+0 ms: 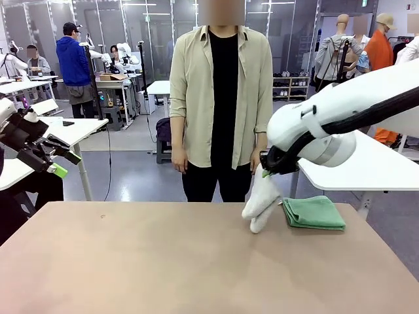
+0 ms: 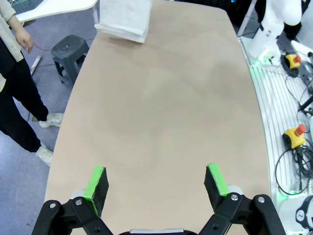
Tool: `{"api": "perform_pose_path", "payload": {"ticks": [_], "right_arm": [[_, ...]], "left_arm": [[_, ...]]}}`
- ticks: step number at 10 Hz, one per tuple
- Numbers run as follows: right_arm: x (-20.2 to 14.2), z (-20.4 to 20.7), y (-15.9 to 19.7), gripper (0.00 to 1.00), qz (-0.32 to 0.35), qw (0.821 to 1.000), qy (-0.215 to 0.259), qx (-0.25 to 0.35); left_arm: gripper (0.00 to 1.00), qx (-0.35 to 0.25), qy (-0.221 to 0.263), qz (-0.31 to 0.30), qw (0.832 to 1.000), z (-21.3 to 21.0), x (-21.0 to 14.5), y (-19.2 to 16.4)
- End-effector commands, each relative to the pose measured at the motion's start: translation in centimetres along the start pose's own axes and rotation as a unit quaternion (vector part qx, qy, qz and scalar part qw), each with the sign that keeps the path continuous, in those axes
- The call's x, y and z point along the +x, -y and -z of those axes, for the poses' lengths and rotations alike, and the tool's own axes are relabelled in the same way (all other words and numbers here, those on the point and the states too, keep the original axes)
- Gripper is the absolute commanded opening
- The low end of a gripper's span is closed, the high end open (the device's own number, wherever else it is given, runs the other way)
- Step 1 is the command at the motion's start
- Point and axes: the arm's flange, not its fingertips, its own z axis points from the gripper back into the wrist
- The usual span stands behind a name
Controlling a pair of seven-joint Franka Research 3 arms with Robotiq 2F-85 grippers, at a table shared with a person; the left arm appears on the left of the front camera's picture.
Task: Fold the towels and place them in the basket.
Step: Stack the folded Towel with hook on the right side of the table.
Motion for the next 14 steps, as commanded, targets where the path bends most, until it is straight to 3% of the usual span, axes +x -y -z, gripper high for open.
{"api": "perform_pose_path", "payload": {"ticks": [1, 6, 14], "right_arm": [[1.5, -0.8, 2.1, 0.04, -0.004, 1.000, -0.015, 0.016], [5.2, -2.3, 4.4, 0.04, 0.001, 1.000, -0.025, -0.012], [4.8, -2.6, 4.7, 0.04, 0.006, 1.000, -0.017, -0.013]], "left_arm": [[1.00, 0.002, -0.002, 0.002, 1.000, -0.1, 0.1, 0.1], [1.00, 0.002, -0.002, 0.002, 1.000, -0.1, 0.1, 0.1], [1.00, 0.002, -0.002, 0.002, 1.000, -0.1, 0.1, 0.1]]}}
